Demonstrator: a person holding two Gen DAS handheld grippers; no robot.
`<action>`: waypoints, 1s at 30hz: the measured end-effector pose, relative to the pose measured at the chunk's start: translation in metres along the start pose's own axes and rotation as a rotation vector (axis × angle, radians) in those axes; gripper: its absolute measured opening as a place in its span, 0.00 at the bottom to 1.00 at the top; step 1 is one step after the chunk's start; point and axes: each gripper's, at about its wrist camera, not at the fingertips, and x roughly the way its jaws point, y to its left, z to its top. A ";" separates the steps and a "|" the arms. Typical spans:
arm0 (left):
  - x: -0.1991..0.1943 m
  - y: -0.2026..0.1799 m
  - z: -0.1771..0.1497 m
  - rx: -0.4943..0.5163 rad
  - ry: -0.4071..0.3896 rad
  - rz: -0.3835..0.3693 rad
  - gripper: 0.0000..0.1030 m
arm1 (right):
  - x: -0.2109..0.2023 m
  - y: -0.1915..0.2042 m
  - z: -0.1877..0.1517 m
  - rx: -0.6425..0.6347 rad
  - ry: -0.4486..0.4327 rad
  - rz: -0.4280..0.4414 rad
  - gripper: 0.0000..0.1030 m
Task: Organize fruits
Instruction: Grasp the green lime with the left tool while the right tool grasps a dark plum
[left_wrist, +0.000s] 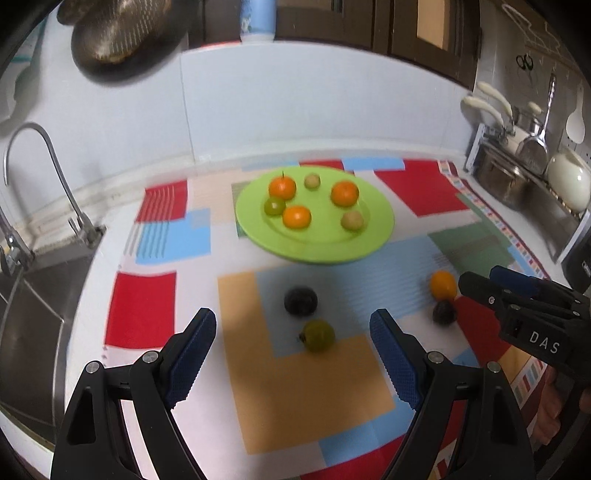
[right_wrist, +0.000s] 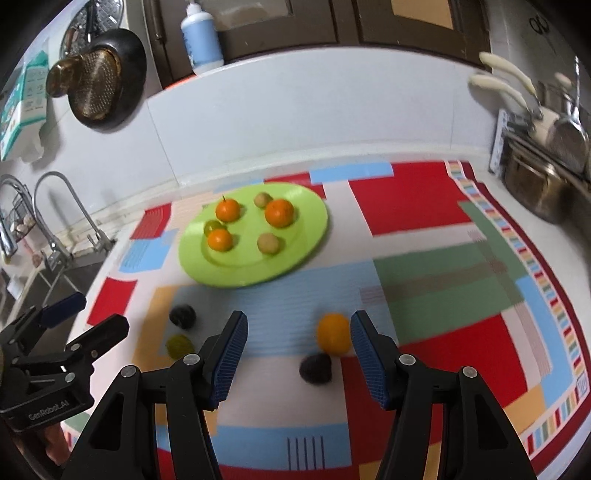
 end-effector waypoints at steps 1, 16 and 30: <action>0.003 -0.001 -0.002 0.004 0.009 0.003 0.83 | 0.002 -0.002 -0.004 0.008 0.010 -0.005 0.57; 0.049 -0.001 -0.015 0.042 0.105 0.001 0.73 | 0.035 -0.011 -0.029 0.018 0.105 -0.057 0.57; 0.067 -0.005 -0.010 0.023 0.138 -0.096 0.40 | 0.052 -0.008 -0.031 0.034 0.150 -0.008 0.39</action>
